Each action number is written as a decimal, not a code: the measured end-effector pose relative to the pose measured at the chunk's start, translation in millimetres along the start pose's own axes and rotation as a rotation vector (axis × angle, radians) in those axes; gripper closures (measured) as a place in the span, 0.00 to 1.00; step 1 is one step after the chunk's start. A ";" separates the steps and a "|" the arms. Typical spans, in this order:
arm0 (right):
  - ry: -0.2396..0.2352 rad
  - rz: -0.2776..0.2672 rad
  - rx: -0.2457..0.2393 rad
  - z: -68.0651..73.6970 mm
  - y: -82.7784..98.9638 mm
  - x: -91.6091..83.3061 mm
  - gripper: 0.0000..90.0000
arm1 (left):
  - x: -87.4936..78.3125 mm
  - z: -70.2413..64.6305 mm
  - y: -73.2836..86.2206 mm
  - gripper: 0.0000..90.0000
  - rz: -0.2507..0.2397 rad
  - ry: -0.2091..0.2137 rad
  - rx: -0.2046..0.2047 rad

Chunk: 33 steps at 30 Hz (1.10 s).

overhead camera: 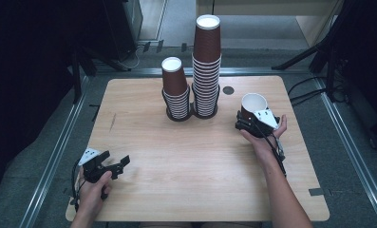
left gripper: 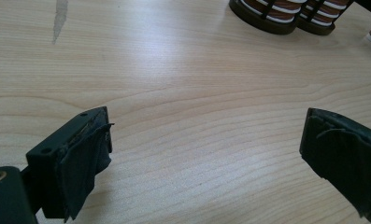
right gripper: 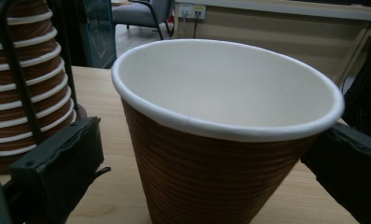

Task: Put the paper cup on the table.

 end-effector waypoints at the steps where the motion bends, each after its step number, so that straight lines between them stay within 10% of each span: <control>1: -0.002 -0.003 0.000 -0.4 -0.5 -2.5 0.00 | 0.0 0.0 0.0 0.03 0.000 0.000 0.000; 33: -0.032 -0.039 0.016 -38.8 11.5 -82.5 0.00 | 0.8 -1.4 0.9 0.03 0.006 -0.004 0.013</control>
Point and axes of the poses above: each handheld gripper's, and its own axes: x roughly forward along the jaws, y roughly out of its underside, z roughly to its left, the point moved 7 cm from there along x, roughly forward along the jaws, and after that the axes turned 3 degrees about -z, right-handed, at the moved point
